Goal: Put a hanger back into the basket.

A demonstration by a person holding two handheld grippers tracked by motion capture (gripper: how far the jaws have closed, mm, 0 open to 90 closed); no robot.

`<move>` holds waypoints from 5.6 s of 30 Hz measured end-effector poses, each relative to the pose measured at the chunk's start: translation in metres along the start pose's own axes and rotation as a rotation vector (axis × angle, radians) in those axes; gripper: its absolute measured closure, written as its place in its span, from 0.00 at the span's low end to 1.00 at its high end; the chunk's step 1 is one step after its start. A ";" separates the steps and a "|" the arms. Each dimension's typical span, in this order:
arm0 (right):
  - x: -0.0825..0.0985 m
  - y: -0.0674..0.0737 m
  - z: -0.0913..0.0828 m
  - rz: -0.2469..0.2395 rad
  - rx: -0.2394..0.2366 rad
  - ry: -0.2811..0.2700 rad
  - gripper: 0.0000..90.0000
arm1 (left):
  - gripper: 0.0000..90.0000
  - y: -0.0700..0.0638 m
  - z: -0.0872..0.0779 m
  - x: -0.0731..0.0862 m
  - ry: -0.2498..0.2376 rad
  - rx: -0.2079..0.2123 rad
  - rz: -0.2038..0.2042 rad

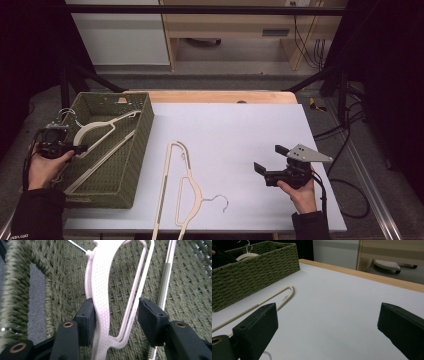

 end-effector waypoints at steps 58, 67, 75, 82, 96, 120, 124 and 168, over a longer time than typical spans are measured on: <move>-0.003 0.014 0.000 -0.005 -0.080 -0.044 0.01 | 0.08 -0.173 -0.097 -0.009 -0.624 0.388 0.164; -0.003 0.025 0.006 -0.017 -0.126 -0.028 0.03 | 0.07 -0.216 -0.092 0.004 -0.622 0.412 0.236; -0.003 0.037 0.014 -0.044 -0.149 -0.004 0.06 | 0.06 -0.239 -0.089 0.011 -0.598 0.446 0.281; 0.001 0.049 0.023 -0.059 -0.161 0.030 0.09 | 0.07 -0.253 -0.076 0.021 -0.549 0.475 0.298; 0.026 0.079 0.060 -0.137 -0.243 0.236 0.23 | 0.07 -0.270 -0.062 0.035 -0.483 0.503 0.335; 0.068 0.109 0.111 -0.278 -0.400 0.436 0.76 | 0.07 -0.277 -0.041 0.054 -0.408 0.532 0.350; 0.071 0.111 0.113 -0.317 -0.410 0.448 0.84 | 0.07 -0.278 -0.039 0.054 -0.403 0.534 0.352; 0.039 0.123 0.099 -0.340 -0.552 0.483 1.00 | 0.46 -0.346 0.003 0.080 -0.081 0.583 0.517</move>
Point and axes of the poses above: each handheld gripper's, and its own axes: z roughly forward along the jaws, x roughly out of its underside, y roughly to its left, the point moved 2 cm from there along z, roughly forward along the jaws
